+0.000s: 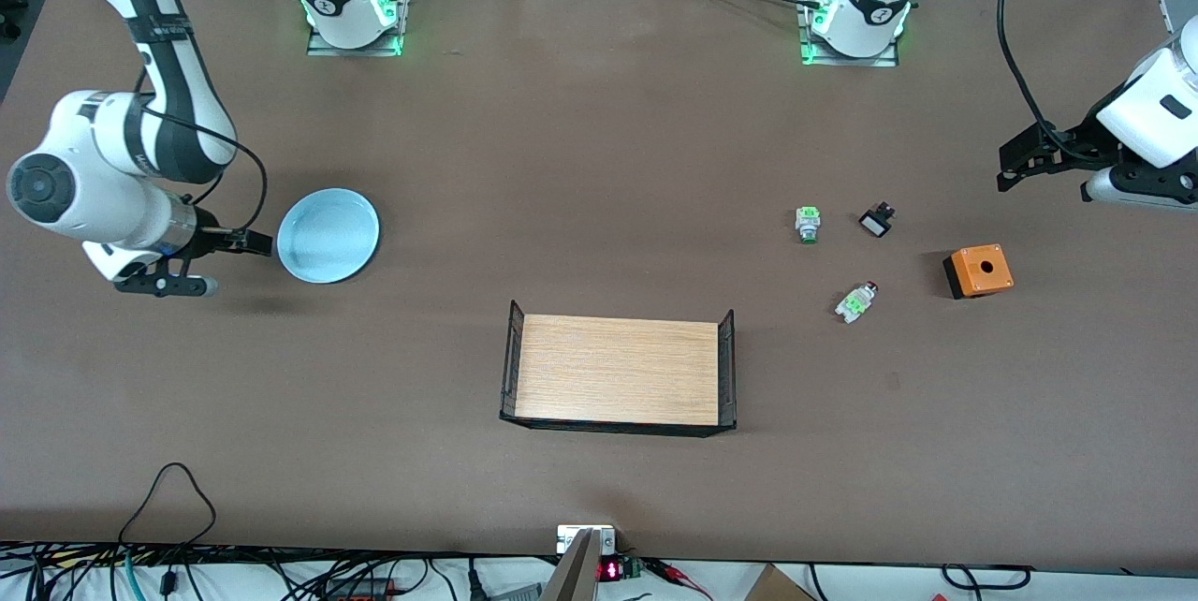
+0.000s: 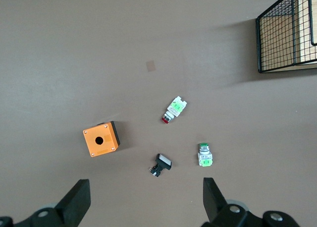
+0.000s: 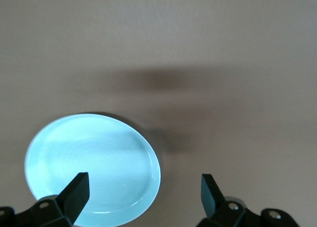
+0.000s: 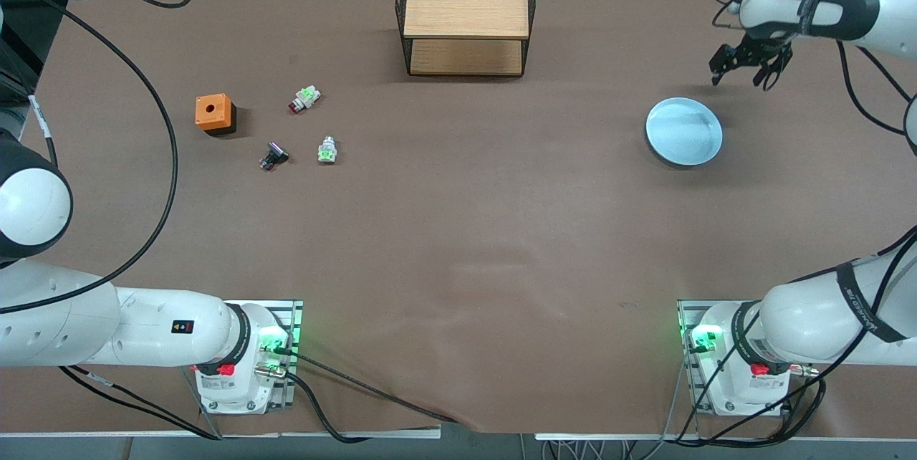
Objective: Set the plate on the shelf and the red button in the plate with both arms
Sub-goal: 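Grasp the light blue plate's rim with the right gripper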
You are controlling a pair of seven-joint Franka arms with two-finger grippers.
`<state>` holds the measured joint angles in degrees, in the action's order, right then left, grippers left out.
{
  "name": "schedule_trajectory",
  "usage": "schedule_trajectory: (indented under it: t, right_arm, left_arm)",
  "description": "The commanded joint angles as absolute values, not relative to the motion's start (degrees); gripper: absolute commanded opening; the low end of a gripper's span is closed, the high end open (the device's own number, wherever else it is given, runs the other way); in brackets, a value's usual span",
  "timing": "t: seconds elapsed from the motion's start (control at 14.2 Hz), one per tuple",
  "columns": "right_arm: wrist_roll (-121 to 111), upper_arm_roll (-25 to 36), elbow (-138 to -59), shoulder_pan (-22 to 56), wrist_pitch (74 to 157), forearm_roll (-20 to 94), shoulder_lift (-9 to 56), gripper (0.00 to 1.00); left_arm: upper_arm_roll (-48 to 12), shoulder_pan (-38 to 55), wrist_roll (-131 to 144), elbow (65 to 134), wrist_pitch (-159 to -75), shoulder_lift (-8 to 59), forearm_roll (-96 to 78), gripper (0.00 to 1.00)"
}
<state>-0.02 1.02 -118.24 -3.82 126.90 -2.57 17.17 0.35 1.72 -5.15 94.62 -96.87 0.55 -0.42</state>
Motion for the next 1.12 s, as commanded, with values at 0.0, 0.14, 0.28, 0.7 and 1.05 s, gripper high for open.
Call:
schedule_trajectory:
  t: [0.0, 0.14, 0.28, 0.7, 1.05]
  right_arm:
    - [-1.0, 0.6, -123.9, -4.8, 133.8, -2.3, 17.7, 1.00]
    - [-1.8, 0.5, -125.4, -5.5, 136.8, -2.2, 19.3, 1.00]
    - [-1.8, 0.2, -125.5, -5.5, 137.0, -1.3, 20.6, 1.00]
    - [-9.3, 0.2, -125.5, -6.7, 136.9, 8.5, 23.6, 1.00]
    - [-9.5, -0.3, -125.5, -6.8, 136.4, 8.5, 24.0, 0.79]
  left_arm:
    - [0.5, 1.5, -6.6, 92.9, -96.1, 1.4, -0.4, 1.00]
    - [0.5, 1.5, -6.6, 92.9, -96.1, 1.4, -0.4, 1.00]
    - [0.5, 1.5, -6.6, 92.9, -96.1, 1.4, -0.4, 1.00]
    - [0.5, 1.4, -6.6, 93.0, -96.0, 1.4, -0.4, 1.00]
    - [0.5, 1.4, -6.6, 92.9, -96.0, 1.4, -0.4, 1.00]
